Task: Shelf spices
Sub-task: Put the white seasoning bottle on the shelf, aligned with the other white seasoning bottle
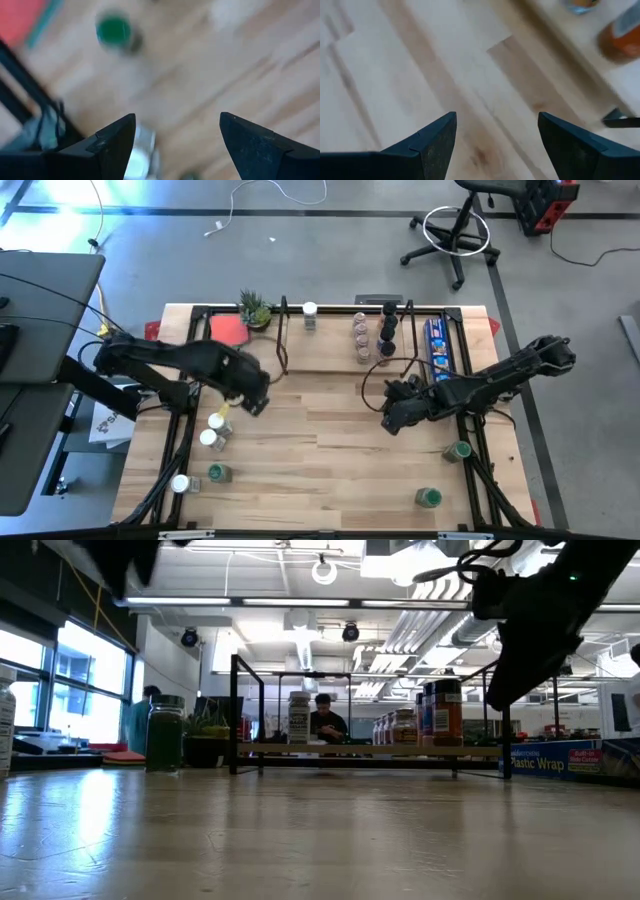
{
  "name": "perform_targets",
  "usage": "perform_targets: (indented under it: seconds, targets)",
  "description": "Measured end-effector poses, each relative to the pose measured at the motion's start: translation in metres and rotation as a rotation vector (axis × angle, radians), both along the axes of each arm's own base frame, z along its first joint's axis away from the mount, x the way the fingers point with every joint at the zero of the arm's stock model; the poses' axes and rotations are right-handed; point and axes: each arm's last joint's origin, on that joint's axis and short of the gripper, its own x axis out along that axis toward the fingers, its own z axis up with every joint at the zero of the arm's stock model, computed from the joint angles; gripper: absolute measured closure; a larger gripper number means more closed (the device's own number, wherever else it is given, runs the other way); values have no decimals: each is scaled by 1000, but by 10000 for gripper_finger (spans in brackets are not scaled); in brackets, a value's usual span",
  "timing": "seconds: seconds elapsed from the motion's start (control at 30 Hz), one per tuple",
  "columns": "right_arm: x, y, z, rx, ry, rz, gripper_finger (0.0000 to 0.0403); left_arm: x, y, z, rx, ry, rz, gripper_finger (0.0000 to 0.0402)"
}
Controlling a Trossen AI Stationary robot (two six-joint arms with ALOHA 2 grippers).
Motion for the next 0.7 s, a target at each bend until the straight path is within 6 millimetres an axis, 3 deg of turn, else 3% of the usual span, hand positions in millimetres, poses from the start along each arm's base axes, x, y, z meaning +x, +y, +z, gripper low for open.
perform_targets:
  seconds: [0.27, 0.7]
  targets:
    - [-2, -10, 2, 5, 37, 9, 128, -17, -7, -63, -269, 322, -59, 116]
    - [-5, 1, 2, 27, 53, 76, 128, -32, -6, -112, -328, 449, -129, 98]
